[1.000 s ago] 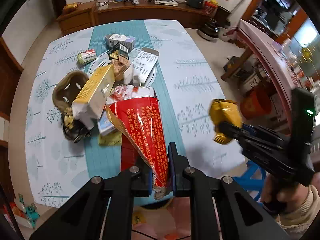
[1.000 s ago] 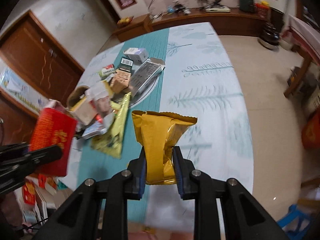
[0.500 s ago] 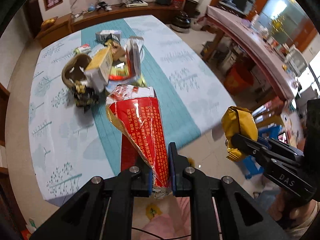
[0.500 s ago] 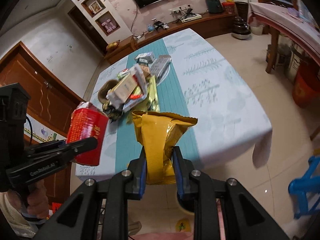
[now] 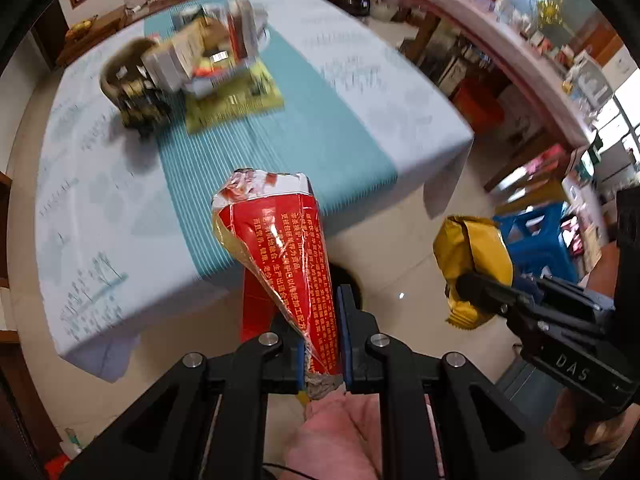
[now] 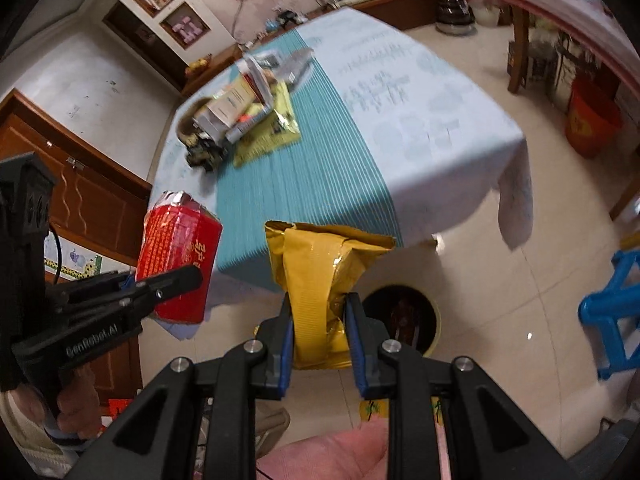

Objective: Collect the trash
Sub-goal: 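Carry the red bag and yellow bag over the floor bin with both tools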

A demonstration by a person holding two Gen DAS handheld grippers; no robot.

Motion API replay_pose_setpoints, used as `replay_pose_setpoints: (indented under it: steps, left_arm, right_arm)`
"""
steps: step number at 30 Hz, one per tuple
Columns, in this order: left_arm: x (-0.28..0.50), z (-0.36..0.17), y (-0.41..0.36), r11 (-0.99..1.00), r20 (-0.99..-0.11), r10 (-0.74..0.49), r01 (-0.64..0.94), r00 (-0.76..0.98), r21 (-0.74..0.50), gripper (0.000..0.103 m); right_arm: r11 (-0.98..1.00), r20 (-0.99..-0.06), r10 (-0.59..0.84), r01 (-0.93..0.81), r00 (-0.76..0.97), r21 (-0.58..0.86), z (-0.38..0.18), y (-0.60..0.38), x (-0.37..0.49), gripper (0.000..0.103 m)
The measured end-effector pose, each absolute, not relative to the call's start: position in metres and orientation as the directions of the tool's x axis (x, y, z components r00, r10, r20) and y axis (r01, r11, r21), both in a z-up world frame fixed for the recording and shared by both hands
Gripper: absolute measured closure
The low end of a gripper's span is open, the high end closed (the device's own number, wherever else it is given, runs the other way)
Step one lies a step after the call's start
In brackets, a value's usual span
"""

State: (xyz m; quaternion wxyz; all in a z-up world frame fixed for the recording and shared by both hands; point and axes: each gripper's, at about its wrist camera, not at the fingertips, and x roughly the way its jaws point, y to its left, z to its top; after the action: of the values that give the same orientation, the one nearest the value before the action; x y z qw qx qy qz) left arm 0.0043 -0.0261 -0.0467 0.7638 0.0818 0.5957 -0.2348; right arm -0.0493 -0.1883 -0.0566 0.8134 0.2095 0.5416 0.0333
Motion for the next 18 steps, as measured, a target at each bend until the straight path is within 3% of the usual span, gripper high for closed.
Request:
replay_pose_setpoints:
  steps: [10, 18]
  left_arm:
    - [-0.021, -0.165, -0.063, 0.872, -0.977, -0.191, 0.473, 0.094, -0.124, 0.092]
    - [-0.017, -0.290, -0.087, 0.892, -0.981, -0.180, 0.432, 0.068, -0.134, 0.092]
  right_arm:
    - [0.892, -0.889, 0.290, 0.237, 0.355, 0.386, -0.159, -0.204, -0.055, 0.080]
    - [0.885, -0.906, 0.279, 0.282, 0.319, 0.372, -0.281, -0.225, -0.055, 0.080]
